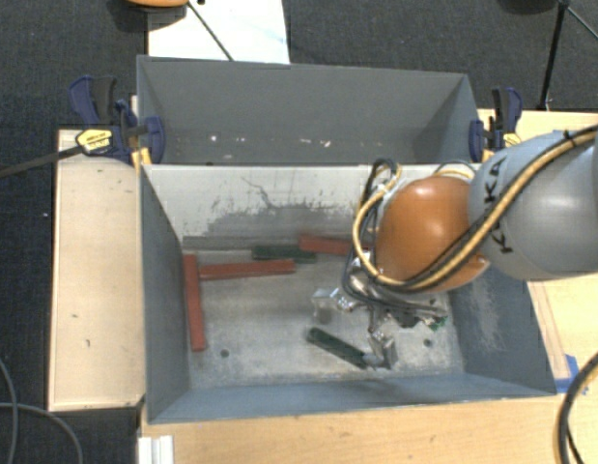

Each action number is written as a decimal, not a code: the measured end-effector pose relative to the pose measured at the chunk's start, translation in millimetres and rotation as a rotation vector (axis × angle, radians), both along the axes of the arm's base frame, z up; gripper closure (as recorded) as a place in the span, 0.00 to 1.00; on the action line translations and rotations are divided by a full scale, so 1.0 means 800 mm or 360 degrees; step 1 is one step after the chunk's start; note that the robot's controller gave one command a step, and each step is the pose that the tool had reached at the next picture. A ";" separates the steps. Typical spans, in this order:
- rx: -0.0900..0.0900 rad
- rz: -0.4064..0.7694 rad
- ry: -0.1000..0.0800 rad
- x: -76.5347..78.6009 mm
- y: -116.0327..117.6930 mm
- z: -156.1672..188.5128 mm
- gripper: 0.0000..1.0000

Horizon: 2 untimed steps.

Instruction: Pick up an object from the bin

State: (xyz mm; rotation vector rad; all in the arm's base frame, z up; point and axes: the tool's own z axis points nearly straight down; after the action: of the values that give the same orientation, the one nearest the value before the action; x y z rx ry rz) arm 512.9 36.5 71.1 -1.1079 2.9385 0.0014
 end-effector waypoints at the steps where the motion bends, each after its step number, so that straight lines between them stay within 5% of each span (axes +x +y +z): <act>1: 0.0000 -0.0003 0.0001 0.000 0.000 0.000 0.00; 2: 0.0001 0.0075 -0.0019 -0.040 0.042 0.002 0.00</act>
Offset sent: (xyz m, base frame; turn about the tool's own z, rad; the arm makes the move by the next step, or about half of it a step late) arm -0.0348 0.0317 -0.0011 -0.0413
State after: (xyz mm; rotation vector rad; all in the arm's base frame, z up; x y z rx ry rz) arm 480.5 70.2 72.3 -1.1725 2.9007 -0.0041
